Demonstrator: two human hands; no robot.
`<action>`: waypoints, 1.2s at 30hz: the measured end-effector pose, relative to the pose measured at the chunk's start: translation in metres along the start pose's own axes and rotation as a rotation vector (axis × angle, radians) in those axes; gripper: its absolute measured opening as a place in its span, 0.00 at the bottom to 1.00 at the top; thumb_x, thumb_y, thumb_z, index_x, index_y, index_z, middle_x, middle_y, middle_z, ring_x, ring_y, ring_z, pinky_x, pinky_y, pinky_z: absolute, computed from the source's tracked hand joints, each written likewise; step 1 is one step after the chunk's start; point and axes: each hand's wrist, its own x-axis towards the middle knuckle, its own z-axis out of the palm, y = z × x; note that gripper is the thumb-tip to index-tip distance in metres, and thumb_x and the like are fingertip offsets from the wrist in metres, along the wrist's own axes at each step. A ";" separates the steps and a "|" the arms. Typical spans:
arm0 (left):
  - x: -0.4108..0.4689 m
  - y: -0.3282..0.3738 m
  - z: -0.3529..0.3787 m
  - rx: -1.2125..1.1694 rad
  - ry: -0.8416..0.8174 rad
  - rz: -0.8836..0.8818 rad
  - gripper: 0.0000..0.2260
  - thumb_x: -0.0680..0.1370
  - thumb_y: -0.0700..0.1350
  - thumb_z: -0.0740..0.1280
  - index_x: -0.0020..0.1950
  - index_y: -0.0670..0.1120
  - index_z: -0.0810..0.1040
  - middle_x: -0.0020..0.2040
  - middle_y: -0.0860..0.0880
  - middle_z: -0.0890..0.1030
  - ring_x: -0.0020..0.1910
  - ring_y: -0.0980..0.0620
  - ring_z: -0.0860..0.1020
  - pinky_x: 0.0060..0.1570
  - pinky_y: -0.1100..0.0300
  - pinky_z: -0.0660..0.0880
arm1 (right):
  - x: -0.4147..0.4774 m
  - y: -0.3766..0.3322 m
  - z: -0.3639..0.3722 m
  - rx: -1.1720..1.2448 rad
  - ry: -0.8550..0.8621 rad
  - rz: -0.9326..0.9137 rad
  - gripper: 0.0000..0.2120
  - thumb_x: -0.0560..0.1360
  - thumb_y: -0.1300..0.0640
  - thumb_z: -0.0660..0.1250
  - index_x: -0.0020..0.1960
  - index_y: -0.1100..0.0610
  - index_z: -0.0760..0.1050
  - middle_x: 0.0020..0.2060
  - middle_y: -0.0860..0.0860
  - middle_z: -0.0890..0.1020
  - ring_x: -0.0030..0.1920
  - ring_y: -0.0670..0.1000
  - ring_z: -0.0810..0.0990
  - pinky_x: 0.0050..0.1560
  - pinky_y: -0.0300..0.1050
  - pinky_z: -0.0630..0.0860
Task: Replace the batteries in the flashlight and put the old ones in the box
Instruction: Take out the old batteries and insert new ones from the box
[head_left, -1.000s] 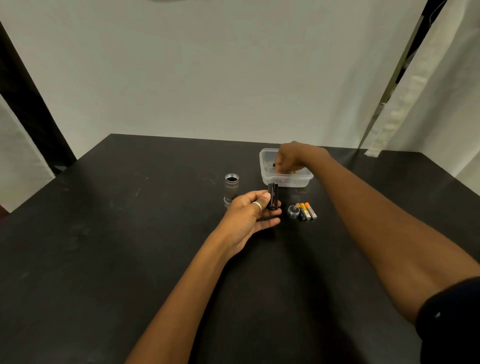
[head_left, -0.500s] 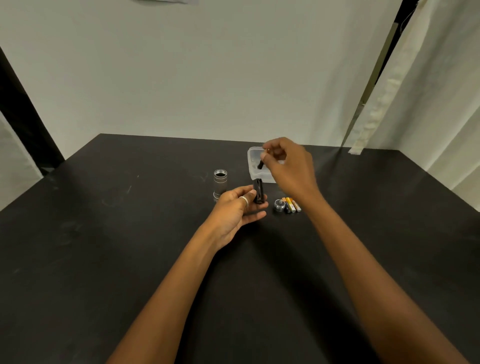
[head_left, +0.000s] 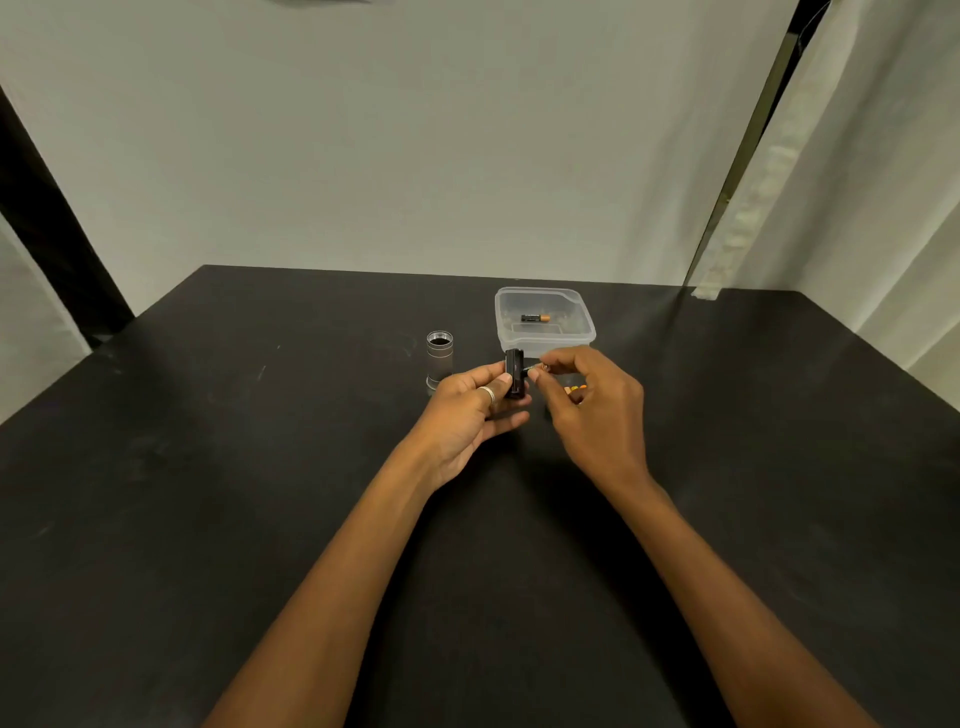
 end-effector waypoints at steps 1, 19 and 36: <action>0.000 0.000 0.000 0.005 -0.003 0.001 0.11 0.85 0.38 0.61 0.63 0.44 0.81 0.57 0.44 0.84 0.52 0.51 0.83 0.48 0.59 0.83 | 0.000 0.000 0.000 -0.002 0.006 -0.006 0.05 0.76 0.58 0.75 0.51 0.53 0.83 0.45 0.39 0.82 0.45 0.40 0.82 0.39 0.29 0.74; -0.003 0.000 -0.006 0.077 -0.082 0.011 0.14 0.84 0.38 0.63 0.56 0.52 0.87 0.57 0.47 0.87 0.53 0.52 0.85 0.50 0.60 0.81 | -0.005 -0.001 0.011 -0.063 -0.019 -0.071 0.05 0.79 0.60 0.73 0.54 0.59 0.82 0.48 0.52 0.84 0.48 0.51 0.83 0.43 0.52 0.82; 0.002 -0.003 -0.009 -0.012 -0.053 0.006 0.18 0.83 0.33 0.62 0.73 0.41 0.74 0.67 0.37 0.80 0.63 0.44 0.79 0.60 0.52 0.81 | -0.015 -0.002 0.009 -0.217 -0.157 -0.126 0.22 0.80 0.51 0.70 0.72 0.56 0.76 0.56 0.52 0.77 0.53 0.50 0.76 0.42 0.48 0.81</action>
